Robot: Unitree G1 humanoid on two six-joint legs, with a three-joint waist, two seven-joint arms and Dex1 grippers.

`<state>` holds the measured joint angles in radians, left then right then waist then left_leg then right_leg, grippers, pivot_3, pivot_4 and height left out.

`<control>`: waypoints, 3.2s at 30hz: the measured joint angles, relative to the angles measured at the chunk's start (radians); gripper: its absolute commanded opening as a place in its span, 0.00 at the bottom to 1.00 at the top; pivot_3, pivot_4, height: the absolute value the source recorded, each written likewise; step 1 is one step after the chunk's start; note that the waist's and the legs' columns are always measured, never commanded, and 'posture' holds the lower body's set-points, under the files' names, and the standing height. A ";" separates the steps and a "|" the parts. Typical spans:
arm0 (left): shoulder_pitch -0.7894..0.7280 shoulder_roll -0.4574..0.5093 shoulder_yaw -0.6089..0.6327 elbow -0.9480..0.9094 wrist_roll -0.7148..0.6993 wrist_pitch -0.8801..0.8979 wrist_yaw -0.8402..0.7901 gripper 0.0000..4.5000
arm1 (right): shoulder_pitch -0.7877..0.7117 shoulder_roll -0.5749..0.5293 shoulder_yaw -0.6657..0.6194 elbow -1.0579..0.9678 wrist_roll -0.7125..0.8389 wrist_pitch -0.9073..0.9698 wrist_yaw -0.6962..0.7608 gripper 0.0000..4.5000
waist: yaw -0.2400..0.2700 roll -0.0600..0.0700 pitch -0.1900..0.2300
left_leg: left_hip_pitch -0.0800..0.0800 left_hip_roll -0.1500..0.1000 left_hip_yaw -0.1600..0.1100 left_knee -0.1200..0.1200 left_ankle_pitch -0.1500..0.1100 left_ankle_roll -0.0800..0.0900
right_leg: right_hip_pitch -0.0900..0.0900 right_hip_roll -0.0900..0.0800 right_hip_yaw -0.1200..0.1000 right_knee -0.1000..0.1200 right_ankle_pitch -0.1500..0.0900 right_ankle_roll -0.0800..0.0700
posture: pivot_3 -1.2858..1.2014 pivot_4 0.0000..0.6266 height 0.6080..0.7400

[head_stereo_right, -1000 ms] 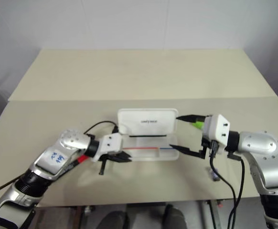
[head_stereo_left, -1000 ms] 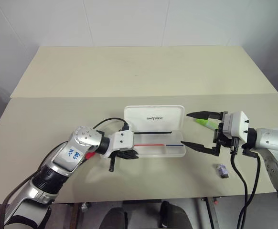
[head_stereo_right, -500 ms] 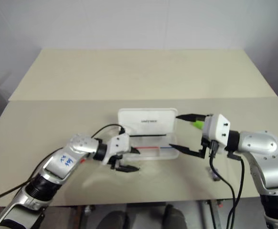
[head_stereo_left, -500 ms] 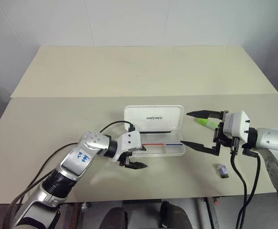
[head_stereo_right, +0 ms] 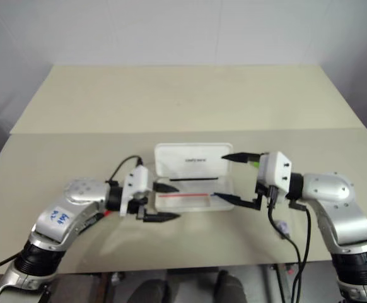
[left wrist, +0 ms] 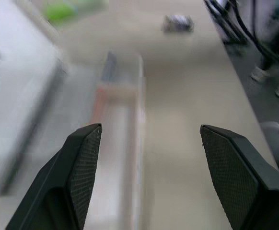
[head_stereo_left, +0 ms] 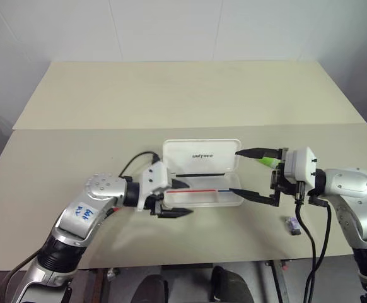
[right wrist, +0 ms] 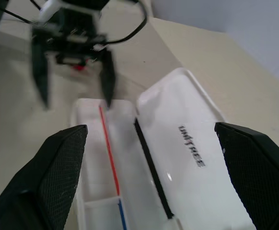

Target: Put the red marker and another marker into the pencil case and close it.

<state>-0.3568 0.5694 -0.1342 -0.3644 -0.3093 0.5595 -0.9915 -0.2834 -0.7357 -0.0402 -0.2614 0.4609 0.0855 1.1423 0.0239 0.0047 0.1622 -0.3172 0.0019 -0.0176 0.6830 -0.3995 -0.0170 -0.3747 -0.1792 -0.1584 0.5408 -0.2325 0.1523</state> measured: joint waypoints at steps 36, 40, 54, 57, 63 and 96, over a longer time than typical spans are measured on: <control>0.759 0.086 0.612 0.030 0.021 -0.329 0.149 0.78 | -0.212 0.081 0.117 0.190 0.025 -0.067 0.316 1.00 | -0.002 -0.001 0.000 | 0.000 0.002 0.000 -0.002 -0.001 0.000 | -0.002 0.001 0.000 0.001 0.000 -0.001 | 0.52 0.24 1.00; 0.747 0.083 0.580 0.069 0.027 -0.358 0.151 0.78 | -0.211 0.078 0.119 0.183 0.040 -0.064 0.349 1.00 | -0.003 0.000 0.000 | 0.000 0.002 0.000 -0.002 -0.001 0.000 | -0.002 0.001 0.000 0.001 0.000 -0.002 | 0.52 0.24 1.00; 0.718 0.072 0.513 0.131 0.041 -0.421 0.192 0.14 | -0.211 0.074 0.121 0.151 0.041 -0.061 0.351 1.00 | 0.002 0.003 -0.001 | 0.003 0.008 0.000 -0.002 0.002 -0.005 | 0.000 0.005 0.000 0.010 0.002 -0.010 | 0.52 0.24 1.00; 0.712 0.072 0.510 0.134 0.042 -0.427 0.199 0.14 | -0.211 0.070 0.121 0.148 0.041 -0.061 0.348 1.00 | 0.004 0.003 -0.002 | 0.003 0.013 0.000 -0.002 0.003 -0.007 | 0.000 0.009 0.000 0.010 0.002 -0.013 | 0.52 0.24 1.00; 0.650 0.070 0.482 0.133 0.006 -0.414 0.185 0.14 | -0.209 0.068 0.121 0.150 0.032 -0.062 0.338 1.00 | 0.006 0.000 -0.003 | 0.003 0.013 0.000 -0.001 0.003 -0.007 | -0.004 0.011 0.000 0.009 0.002 -0.014 | 0.52 0.24 1.00; -0.045 0.027 -0.015 0.220 0.055 -0.319 0.057 0.14 | 0.081 -0.056 -0.038 0.005 0.011 -0.016 0.140 1.00 | 0.009 -0.005 -0.004 | -0.001 0.015 0.014 -0.002 -0.001 -0.008 | -0.014 0.012 -0.001 0.006 0.003 -0.014 | 0.52 0.24 1.00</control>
<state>-0.4021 0.5964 -0.1490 -0.1448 -0.2544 0.2403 -0.9344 -0.2022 -0.7920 -0.0780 -0.2559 0.4718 0.0699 1.2825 0.0324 -0.0006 0.1582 -0.3180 0.0166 -0.0033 0.6815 -0.4009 -0.0246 -0.3883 -0.1673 -0.1594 0.5473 -0.2298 0.1386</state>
